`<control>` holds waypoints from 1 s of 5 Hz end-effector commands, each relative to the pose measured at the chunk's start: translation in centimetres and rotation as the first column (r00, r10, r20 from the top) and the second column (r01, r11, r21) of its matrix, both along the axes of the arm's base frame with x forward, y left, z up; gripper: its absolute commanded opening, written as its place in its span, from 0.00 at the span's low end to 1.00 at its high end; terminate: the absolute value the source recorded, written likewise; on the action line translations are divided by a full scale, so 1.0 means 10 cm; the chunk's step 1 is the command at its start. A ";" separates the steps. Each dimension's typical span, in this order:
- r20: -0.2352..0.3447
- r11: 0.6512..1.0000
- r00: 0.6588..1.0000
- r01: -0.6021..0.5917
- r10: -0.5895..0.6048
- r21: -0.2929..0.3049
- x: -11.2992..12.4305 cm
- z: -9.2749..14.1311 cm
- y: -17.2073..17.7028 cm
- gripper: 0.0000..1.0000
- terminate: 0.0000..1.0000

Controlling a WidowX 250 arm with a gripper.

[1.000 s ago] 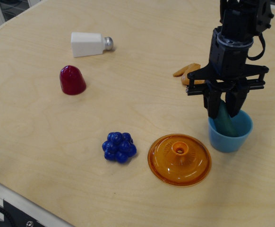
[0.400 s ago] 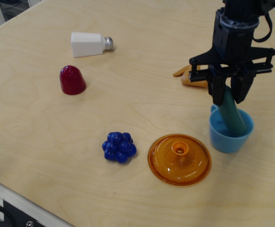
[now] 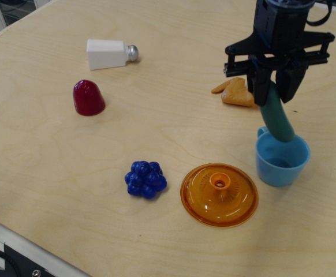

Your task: Take cucumber out of cup

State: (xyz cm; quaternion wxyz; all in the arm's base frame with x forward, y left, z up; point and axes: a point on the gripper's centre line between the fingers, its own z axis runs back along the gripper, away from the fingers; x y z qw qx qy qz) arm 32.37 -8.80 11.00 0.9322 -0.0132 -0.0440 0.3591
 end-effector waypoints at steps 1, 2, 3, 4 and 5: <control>0.104 0.994 0.989 -0.098 0.102 -0.042 0.12 0.35 0.40 0.00 0.00; 0.074 0.987 0.986 -0.143 0.148 -0.076 0.16 0.23 0.59 0.00 0.00; 0.023 0.980 0.983 -0.179 0.182 -0.082 0.16 0.10 0.68 0.00 0.00; -0.021 0.969 0.972 -0.236 0.235 -0.073 0.04 -0.06 0.89 0.00 0.00; -0.062 0.957 0.956 -0.288 0.287 -0.021 -0.10 -0.24 1.13 0.00 0.00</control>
